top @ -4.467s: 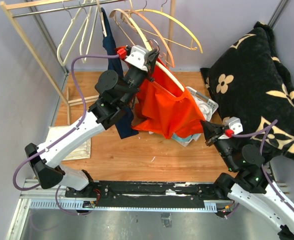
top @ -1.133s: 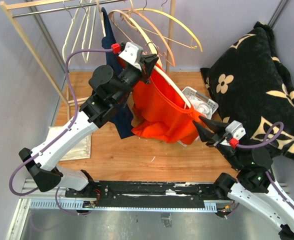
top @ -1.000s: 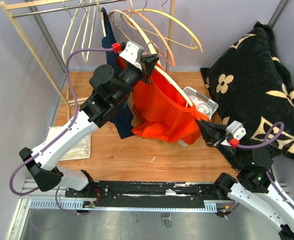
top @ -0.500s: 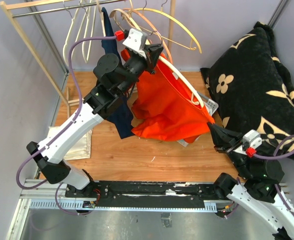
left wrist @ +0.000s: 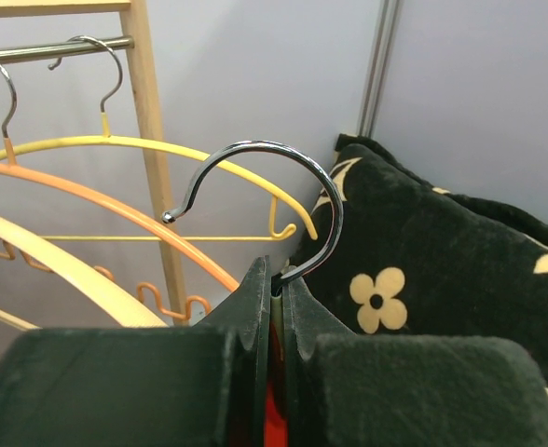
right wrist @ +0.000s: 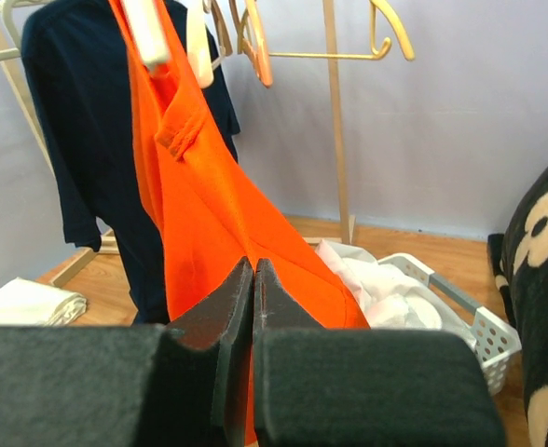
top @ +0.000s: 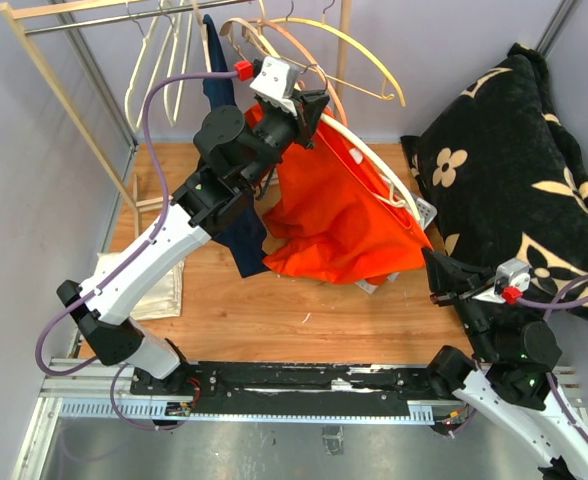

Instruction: Remove the t-shirt from the hanger

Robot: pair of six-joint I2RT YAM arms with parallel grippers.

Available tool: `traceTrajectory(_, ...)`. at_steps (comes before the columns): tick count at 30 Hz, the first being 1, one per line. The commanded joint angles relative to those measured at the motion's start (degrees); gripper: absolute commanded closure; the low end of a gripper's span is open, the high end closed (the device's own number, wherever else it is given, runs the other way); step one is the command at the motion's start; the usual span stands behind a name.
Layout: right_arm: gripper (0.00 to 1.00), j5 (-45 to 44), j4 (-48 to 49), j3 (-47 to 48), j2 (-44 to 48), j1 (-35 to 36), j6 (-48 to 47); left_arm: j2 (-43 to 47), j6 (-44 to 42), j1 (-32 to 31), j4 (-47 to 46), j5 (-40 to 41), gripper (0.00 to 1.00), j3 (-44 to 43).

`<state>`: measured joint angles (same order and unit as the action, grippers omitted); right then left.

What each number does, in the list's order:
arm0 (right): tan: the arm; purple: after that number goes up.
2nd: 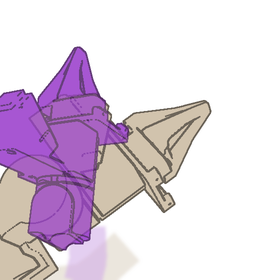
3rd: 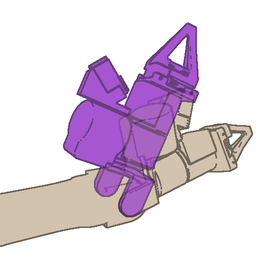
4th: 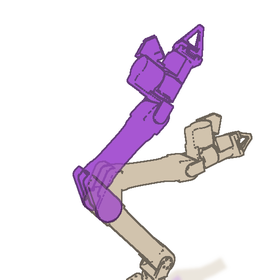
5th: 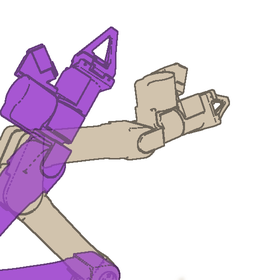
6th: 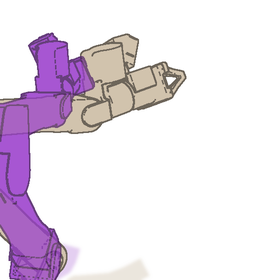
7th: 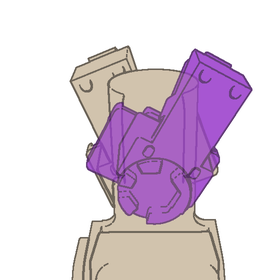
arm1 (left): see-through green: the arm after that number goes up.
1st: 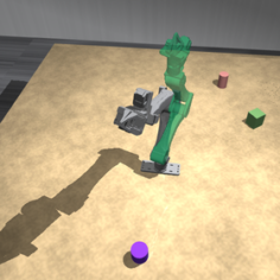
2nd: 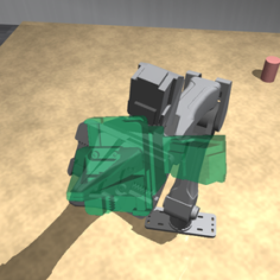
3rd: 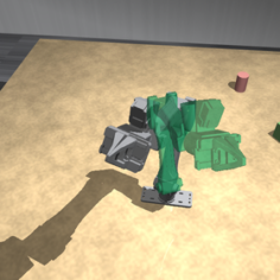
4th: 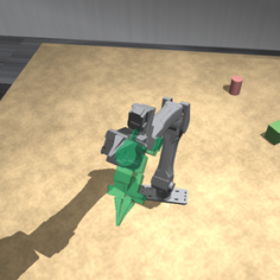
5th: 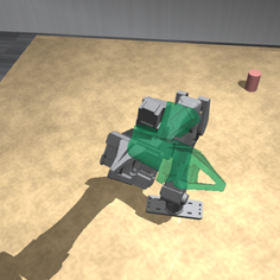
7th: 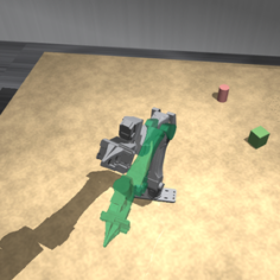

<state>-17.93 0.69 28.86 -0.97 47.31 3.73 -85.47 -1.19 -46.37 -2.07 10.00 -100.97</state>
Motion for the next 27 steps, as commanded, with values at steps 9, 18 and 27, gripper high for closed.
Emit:
traceTrajectory(9,0.99,-5.7,-2.4,-2.0,0.2,0.5,1.4,4.0,-0.1,0.8,-8.8,3.9,0.99,-1.8)
traceTrajectory(18,0.67,-0.8,-1.8,1.9,-8.5,0.5,-1.8,7.1,0.2,0.8,-12.2,-2.1,0.99,6.7)
traceTrajectory(27,0.44,-6.8,-4.6,6.0,-9.3,0.4,-5.0,10.4,-2.3,0.8,-12.6,-5.2,0.99,14.0)
